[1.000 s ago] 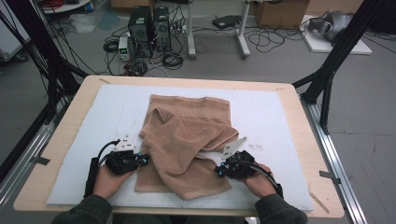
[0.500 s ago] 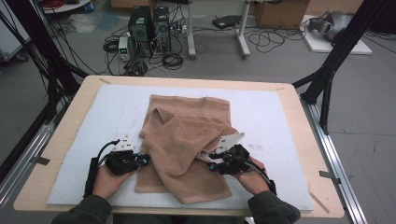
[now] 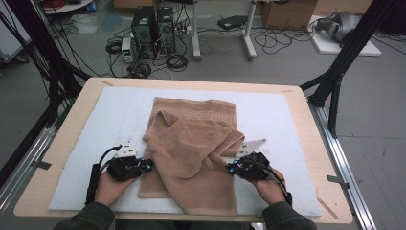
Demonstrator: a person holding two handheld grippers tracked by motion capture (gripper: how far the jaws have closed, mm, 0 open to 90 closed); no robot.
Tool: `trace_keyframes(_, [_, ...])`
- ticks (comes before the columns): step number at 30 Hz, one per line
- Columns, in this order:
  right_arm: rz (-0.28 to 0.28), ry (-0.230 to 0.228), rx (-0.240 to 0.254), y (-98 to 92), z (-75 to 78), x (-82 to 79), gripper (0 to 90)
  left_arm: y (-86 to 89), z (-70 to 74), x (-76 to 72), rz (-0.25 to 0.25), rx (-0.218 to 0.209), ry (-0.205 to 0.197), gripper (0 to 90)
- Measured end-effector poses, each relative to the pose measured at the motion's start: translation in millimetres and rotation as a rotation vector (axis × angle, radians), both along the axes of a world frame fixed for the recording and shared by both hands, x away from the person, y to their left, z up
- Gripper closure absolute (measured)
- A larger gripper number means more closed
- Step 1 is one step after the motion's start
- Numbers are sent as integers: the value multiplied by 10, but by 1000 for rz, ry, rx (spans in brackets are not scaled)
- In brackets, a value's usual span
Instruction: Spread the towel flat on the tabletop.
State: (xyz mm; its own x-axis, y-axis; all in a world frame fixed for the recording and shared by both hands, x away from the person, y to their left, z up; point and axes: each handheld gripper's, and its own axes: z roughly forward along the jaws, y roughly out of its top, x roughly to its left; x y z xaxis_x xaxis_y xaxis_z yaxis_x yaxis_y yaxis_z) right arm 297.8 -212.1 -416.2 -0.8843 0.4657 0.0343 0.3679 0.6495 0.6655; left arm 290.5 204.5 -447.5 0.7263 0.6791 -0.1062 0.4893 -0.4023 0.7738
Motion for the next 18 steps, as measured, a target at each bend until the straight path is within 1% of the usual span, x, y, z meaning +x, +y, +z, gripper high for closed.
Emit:
trace_keyframes(1, [-14, 15, 10, -74, -27, -39, 876, 0, -4, -5, 5, -9, 2, 819])
trace_keyframes(3, [-22, 36, 24, -167, -82, -108, 873, 12, -2, -9, -1, -5, 2, 818])
trace_keyframes(4, [-14, 53, 39, -184, -104, -130, 853, 15, -1, -13, 1, -7, 3, 817])
trace_keyframes(5, [-8, 69, 47, -191, -108, -141, 783, 15, -1, -18, 2, -9, 3, 816])
trace_keyframes(6, [-15, 52, 44, -198, -94, -141, 754, 17, 1, -22, 2, -10, 6, 816])
trace_keyframes(7, [-13, 32, 56, -214, -52, -140, 730, 20, 2, -22, 1, -9, 6, 816])
trace_keyframes(8, [-21, 4, 86, -233, 2, -128, 721, 25, 2, -17, -3, -8, 9, 815])
trace_keyframes(9, [-33, -19, 100, -249, 63, -102, 715, 27, 1, -11, -4, -8, 9, 814])
trace_keyframes(10, [-40, -41, 103, -246, 117, -63, 712, 27, -2, -8, -3, -10, 10, 813])
trace_keyframes(12, [-35, -67, 94, -191, 193, 30, 708, 25, -6, -6, 0, -21, 15, 810])
trace_keyframes(13, [-29, -74, 90, -146, 206, 94, 696, 29, -7, -3, -1, -22, 16, 808])
trace_keyframes(14, [-15, -58, 89, -76, 199, 174, 687, 32, -7, 0, -4, -23, 17, 806])
trace_keyframes(15, [-2, -57, 89, -17, 177, 240, 665, 32, -8, 0, -4, -23, 17, 803])
trace_keyframes(16, [1, -46, 87, 27, 154, 281, 652, 31, -10, 2, -4, -23, 16, 800])
trace_keyframes(17, [11, -22, 89, 88, 110, 336, 645, 29, -10, 2, -4, -25, 17, 795])
trace_keyframes(18, [23, -4, 81, 143, 63, 379, 633, 27, -12, 2, -5, -27, 18, 786])
